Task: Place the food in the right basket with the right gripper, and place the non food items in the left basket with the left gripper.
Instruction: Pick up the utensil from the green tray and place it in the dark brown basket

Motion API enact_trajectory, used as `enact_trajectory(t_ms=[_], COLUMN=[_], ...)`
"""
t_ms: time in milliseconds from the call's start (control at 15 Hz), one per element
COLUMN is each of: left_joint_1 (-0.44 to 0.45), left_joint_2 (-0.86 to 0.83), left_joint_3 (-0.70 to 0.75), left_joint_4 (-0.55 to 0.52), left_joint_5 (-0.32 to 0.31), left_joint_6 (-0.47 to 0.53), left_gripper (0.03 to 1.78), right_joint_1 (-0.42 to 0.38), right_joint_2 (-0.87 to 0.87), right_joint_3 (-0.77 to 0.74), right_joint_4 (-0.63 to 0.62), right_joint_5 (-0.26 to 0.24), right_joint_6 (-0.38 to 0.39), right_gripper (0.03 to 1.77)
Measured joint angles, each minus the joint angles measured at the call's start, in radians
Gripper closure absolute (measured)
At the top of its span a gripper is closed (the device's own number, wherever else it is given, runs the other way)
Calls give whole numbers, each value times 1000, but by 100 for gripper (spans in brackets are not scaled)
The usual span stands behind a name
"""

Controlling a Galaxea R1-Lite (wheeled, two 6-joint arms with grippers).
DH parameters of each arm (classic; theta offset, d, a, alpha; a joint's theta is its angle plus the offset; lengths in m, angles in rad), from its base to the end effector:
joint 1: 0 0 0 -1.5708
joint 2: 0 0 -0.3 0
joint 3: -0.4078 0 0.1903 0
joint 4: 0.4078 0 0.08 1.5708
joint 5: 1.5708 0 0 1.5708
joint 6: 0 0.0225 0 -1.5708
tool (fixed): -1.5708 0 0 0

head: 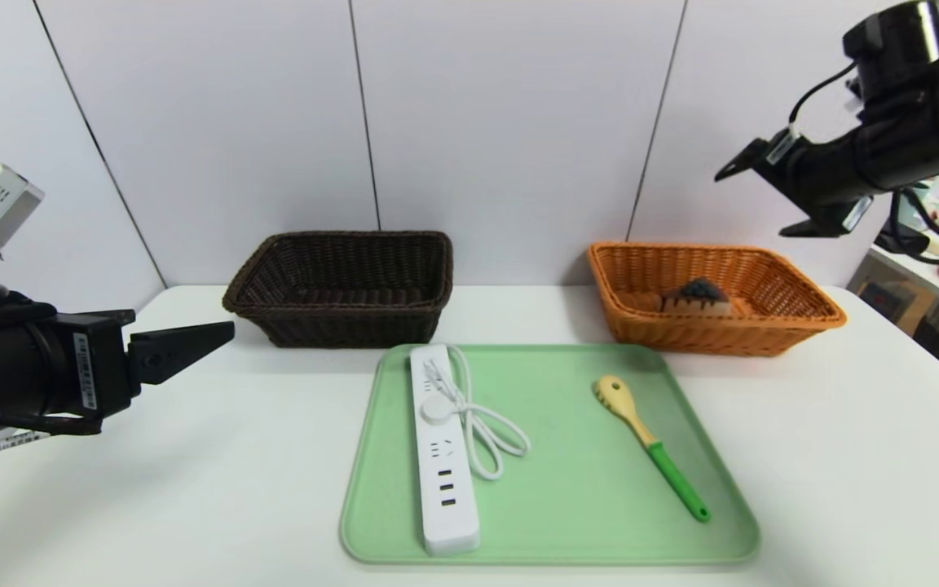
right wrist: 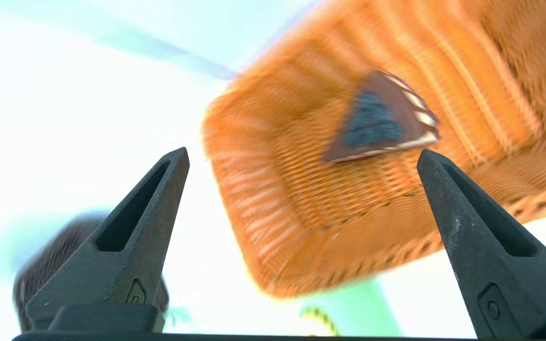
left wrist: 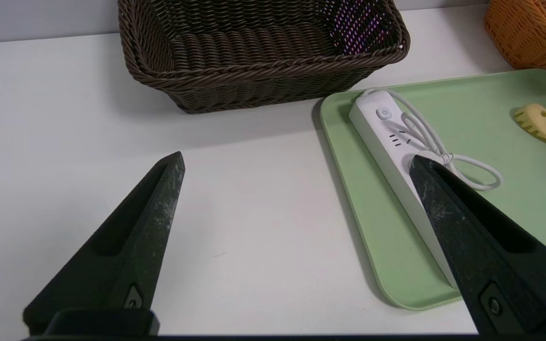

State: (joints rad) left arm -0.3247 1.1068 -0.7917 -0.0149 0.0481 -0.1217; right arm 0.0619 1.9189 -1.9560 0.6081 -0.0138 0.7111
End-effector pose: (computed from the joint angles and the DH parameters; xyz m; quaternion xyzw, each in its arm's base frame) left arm 0.1455 -0.0478 0.2556 -0.0319 0.1550 -0.1271 0.9792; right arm 0.3597 0.0220 0.3085 0.3239 0.2719 -0.0763 0.9030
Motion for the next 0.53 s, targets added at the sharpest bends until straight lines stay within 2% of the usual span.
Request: enact_trajectory(t_ms=[200,400,533], left_joint_1=[0,-1,-1], left_joint_2=[-5,-13,-20], left_joint_3=[8,15,18], left_joint_4=[0,1,3], left_joint_5=[-1,-2,-4], left_joint_6=[3,4,9], left_gripper=[12,12,12], right_joint_1=[54,131,174], right_joint_2=[-127,-225,-287], right_joint_3=[0,10,52], right_joint_4=[16,98,111], right_joint_5=[-14,-109,-127], right_joint_6=[-191,-411,-512], right_gripper=[12,11,11])
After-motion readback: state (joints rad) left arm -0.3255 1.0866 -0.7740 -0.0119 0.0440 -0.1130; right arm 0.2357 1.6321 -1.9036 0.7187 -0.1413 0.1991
